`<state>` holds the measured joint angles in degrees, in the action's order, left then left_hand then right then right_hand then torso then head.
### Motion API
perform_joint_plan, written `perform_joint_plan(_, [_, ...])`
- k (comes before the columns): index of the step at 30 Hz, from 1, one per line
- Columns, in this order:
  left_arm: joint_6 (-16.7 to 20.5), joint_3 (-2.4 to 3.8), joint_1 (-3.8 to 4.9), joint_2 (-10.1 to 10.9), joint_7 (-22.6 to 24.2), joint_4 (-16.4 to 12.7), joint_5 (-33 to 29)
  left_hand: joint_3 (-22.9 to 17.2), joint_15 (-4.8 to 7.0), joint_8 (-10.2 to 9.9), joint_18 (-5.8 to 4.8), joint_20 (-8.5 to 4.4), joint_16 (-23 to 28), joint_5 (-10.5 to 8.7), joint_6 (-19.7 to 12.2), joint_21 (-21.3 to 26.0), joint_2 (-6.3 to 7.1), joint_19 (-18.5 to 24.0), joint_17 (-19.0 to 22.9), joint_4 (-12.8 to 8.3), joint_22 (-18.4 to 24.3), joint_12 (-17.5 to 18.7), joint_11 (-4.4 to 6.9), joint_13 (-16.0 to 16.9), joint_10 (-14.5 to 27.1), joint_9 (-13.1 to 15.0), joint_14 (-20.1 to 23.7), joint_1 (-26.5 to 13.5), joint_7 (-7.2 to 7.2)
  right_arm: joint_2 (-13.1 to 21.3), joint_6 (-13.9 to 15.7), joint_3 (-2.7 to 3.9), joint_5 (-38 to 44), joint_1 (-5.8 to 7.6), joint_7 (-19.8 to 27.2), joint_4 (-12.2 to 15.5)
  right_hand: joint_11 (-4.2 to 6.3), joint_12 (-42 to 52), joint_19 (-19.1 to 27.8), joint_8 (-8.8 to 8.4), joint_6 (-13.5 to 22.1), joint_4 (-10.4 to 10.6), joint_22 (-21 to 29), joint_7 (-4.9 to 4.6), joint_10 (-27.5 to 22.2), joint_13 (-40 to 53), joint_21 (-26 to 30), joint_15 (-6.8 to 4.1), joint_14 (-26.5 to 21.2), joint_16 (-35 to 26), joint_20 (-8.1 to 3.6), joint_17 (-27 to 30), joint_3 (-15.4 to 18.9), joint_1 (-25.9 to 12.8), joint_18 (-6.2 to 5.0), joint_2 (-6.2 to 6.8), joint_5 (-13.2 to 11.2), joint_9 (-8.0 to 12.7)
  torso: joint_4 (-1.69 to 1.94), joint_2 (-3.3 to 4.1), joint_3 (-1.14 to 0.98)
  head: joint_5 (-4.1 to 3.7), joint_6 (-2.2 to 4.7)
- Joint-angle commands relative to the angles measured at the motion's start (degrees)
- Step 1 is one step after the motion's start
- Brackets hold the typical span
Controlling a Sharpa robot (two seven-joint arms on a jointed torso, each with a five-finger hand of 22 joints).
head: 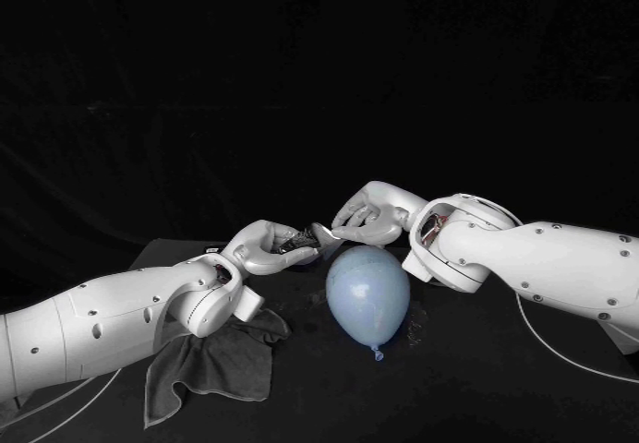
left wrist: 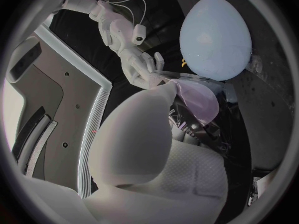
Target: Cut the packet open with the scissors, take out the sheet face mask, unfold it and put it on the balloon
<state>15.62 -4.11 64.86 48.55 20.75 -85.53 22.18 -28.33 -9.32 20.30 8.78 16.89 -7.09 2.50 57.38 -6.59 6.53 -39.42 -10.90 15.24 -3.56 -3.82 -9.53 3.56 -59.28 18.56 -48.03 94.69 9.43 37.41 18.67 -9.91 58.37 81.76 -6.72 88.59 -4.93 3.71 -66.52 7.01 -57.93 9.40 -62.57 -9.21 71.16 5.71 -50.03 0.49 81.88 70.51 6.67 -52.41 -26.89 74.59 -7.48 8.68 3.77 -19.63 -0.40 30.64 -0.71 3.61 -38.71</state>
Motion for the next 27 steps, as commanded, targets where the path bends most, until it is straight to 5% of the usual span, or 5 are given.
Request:
perform_joint_plan(1, [-0.5, 0.11, 0.14, -0.1, 0.3, -0.1, 0.0, -0.3, -0.31, 0.3, -0.77, -0.14, 0.4, 0.24, 0.3, 0.2, 0.09, -0.4, 0.1, 0.0, -0.1, 0.3, -0.34, -0.1, 0.0, 0.7, -0.1, -0.2, 0.25, 0.0, -0.1, 0.0, 3.3, -0.06, -0.5, 0.4, -0.01, 0.1, -0.3, 0.3, -0.5, -0.6, -0.2, 0.1, 0.4, 0.0, -0.4, -0.04, 0.4, 0.4, -0.05, -0.2, -0.1, 0.7, -1.07, 0.38, 0.2, -0.1, -0.01, 0.01, -0.02, 0.0, -0.05])
perform_joint_plan(10, [-0.6, 0.11, 0.15, -0.2, -0.3, 0.1, 0.0, -0.7, -0.27, 0.4, -0.85, -0.14, 0.4, 0.25, 0.2, 0.2, 0.15, -0.5, 0.1, -0.1, -0.1, 0.3, -0.26, -0.1, 0.0, 0.8, -0.2, -0.3, 0.38, 0.0, 0.5, 0.0, 5.1, -0.07, -0.5, 1.2, 0.02, 0.1, -0.4, 0.39, -0.6, -0.9, -0.3, 0.11, 0.7, 0.0, -0.3, -0.08, 0.4, 0.5, -0.14, 0.0, -0.4, 0.6, -1.06, 1.32, 1.7, -0.1, 0.01, 0.0, -0.02, -0.05, -0.1])
perform_joint_plan(27, [-0.8, 0.11, 0.16, -0.3, -1.0, 0.2, 0.3, -0.9, -0.24, 0.5, -0.9, -0.15, 0.5, 0.25, 0.2, 0.2, 0.19, -0.7, 0.1, -0.2, -0.1, 0.3, -0.23, 0.0, -0.1, 0.9, -0.2, -0.3, 0.44, -0.7, 0.3, 0.01, 7.2, -0.07, -2.5, 0.7, 0.07, 0.0, -0.4, 0.55, -0.7, -2.2, -0.7, 0.12, 1.0, -0.4, -0.1, -0.13, 0.3, 0.6, -0.24, 0.8, -2.9, 0.4, -1.05, 3.34, 9.6, -0.3, 0.01, 0.01, -0.01, 0.01, -0.19])
